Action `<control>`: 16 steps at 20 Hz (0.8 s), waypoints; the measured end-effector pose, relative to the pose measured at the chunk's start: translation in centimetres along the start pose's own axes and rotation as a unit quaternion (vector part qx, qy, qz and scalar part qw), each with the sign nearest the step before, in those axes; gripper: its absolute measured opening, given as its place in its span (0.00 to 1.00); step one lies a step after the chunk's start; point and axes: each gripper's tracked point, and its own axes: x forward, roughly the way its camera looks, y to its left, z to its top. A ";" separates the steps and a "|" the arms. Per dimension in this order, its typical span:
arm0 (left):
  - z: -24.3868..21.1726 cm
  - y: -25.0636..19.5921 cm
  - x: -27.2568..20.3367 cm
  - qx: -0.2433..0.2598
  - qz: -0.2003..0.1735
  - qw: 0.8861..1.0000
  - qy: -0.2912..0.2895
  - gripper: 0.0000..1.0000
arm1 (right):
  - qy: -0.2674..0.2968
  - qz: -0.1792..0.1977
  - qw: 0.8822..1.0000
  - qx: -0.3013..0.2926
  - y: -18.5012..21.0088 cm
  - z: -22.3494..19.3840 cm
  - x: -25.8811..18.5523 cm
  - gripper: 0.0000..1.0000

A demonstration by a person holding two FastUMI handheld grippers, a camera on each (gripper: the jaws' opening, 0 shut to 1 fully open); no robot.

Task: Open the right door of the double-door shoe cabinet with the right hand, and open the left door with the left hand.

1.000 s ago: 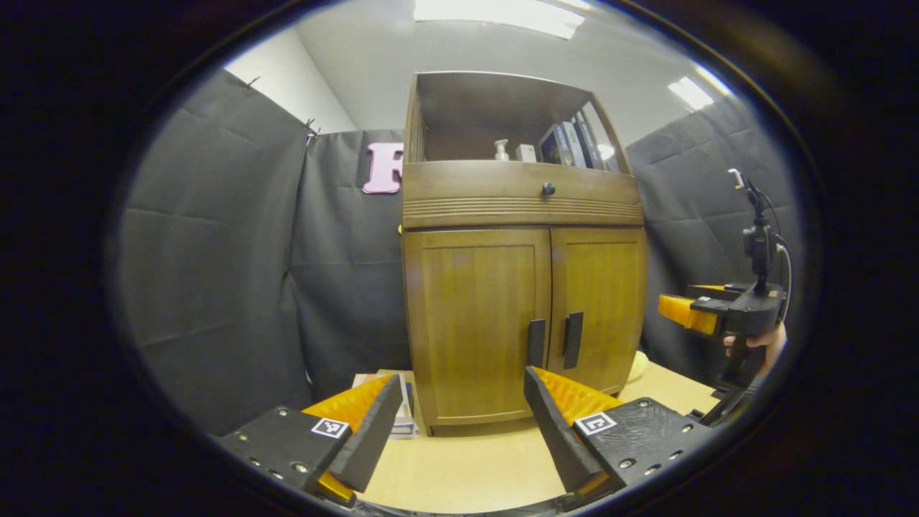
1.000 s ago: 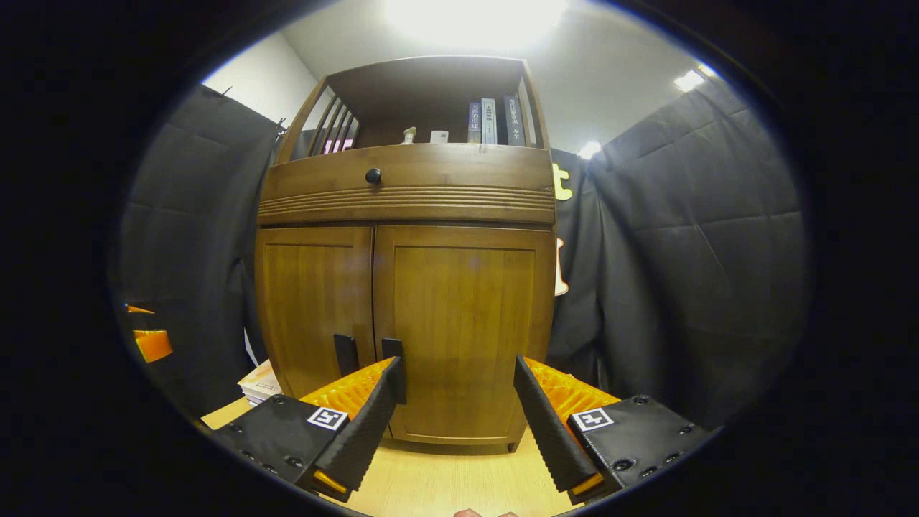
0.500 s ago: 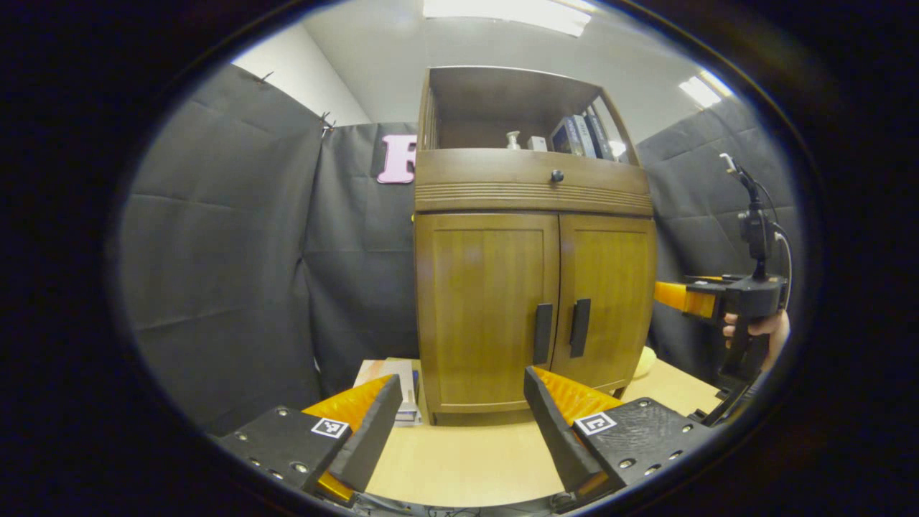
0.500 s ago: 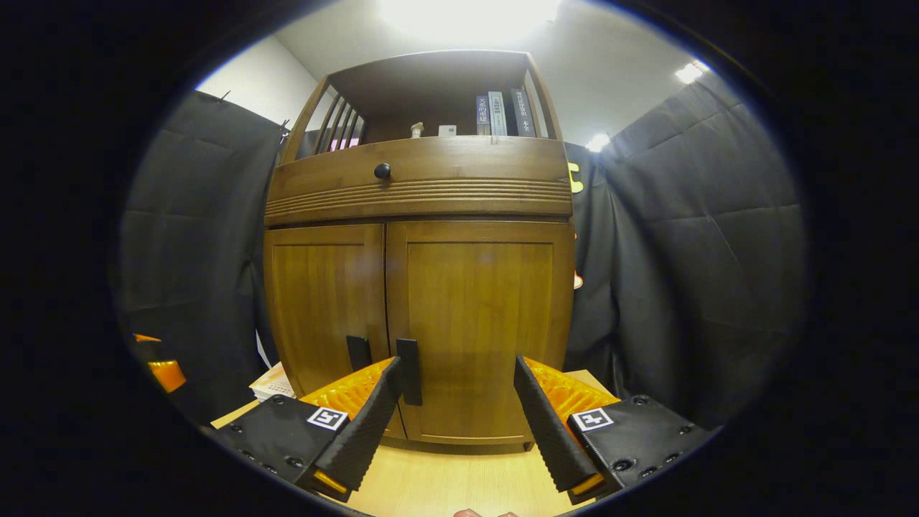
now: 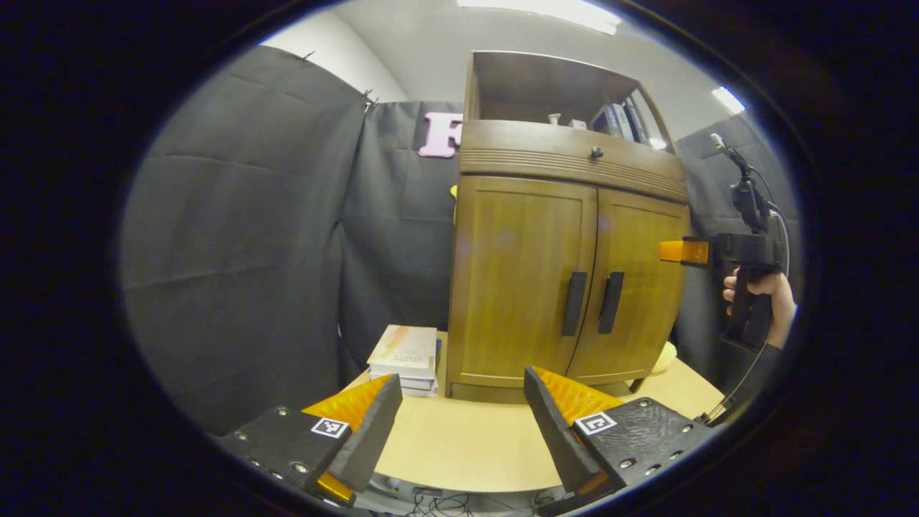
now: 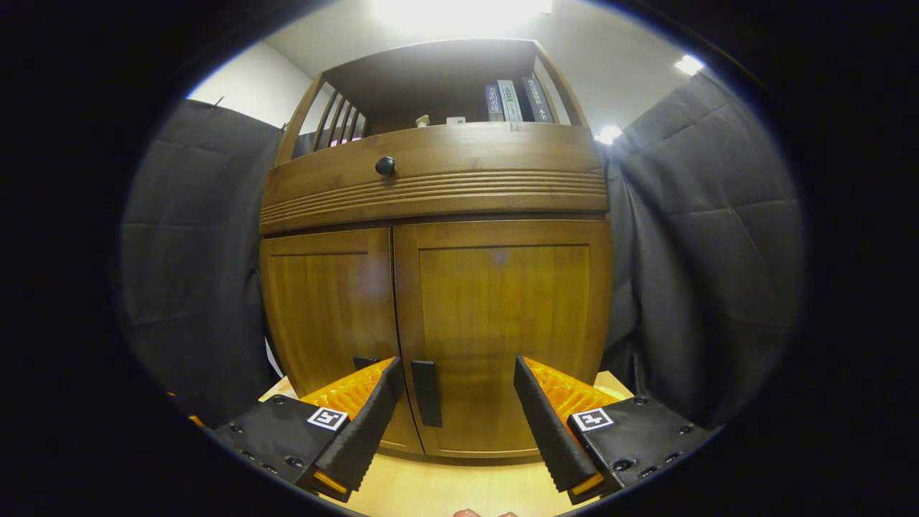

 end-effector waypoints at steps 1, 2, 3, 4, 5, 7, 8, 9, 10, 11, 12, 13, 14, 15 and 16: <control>0.0 0.1 -0.1 -0.004 0.006 1.000 0.002 1.00 | 0.004 0.003 1.000 0.002 0.1 -0.5 0.6 0.97; -0.1 0.2 -0.1 -0.007 0.012 1.000 0.004 1.00 | 0.010 0.004 1.000 0.004 0.4 -0.7 1.3 0.97; -0.1 0.3 -0.1 -0.008 0.018 1.000 0.005 0.99 | 0.015 0.008 1.000 0.005 0.6 -1.0 1.9 0.96; -0.2 0.5 -0.1 -0.008 0.026 1.000 0.007 0.98 | 0.019 0.010 1.000 0.006 0.8 -1.3 2.5 0.96; -0.3 0.6 -0.1 -0.009 0.032 0.999 0.009 0.98 | 0.023 0.013 1.000 0.006 1.0 -1.7 2.7 0.96; -0.3 0.9 -0.2 -0.013 0.045 0.999 0.011 1.00 | 0.031 0.019 0.999 0.003 1.6 -2.2 4.4 0.97; -0.5 1.1 -0.3 -0.015 0.052 0.998 0.013 1.00 | 0.035 0.021 0.999 0.001 1.8 -2.4 5.3 0.98; -0.5 1.2 -0.3 -0.017 0.058 0.998 0.015 1.00 | 0.038 0.023 0.999 -0.001 1.9 -2.7 5.9 0.96; -0.6 1.2 -0.4 -0.020 0.064 0.998 0.017 1.00 | 0.041 0.025 0.999 -0.004 2.1 -3.0 6.5 0.97; -0.7 1.3 -0.3 -0.023 0.070 0.997 0.019 1.00 | 0.046 0.027 0.999 -0.006 2.3 -3.4 7.1 0.97; -0.8 1.4 -0.4 -0.026 0.076 0.997 0.021 1.00 | 0.051 0.029 0.998 -0.007 2.5 -3.7 7.7 0.97; -0.8 1.5 -0.4 -0.029 0.082 0.996 0.024 1.00 | 0.056 0.028 0.998 -0.010 2.6 -4.2 8.2 0.97; -1.0 1.5 -0.5 -0.031 0.087 0.995 0.027 1.00 | 0.060 0.027 0.998 -0.012 2.7 -4.5 8.7 0.96; -1.0 1.5 -0.5 -0.034 0.092 0.995 0.029 1.00 | 0.063 0.025 0.998 -0.015 2.8 -5.0 9.1 0.96; -1.2 1.5 -0.5 -0.036 0.095 0.994 0.032 1.00 | 0.067 0.024 0.997 -0.018 2.9 -5.3 9.4 0.97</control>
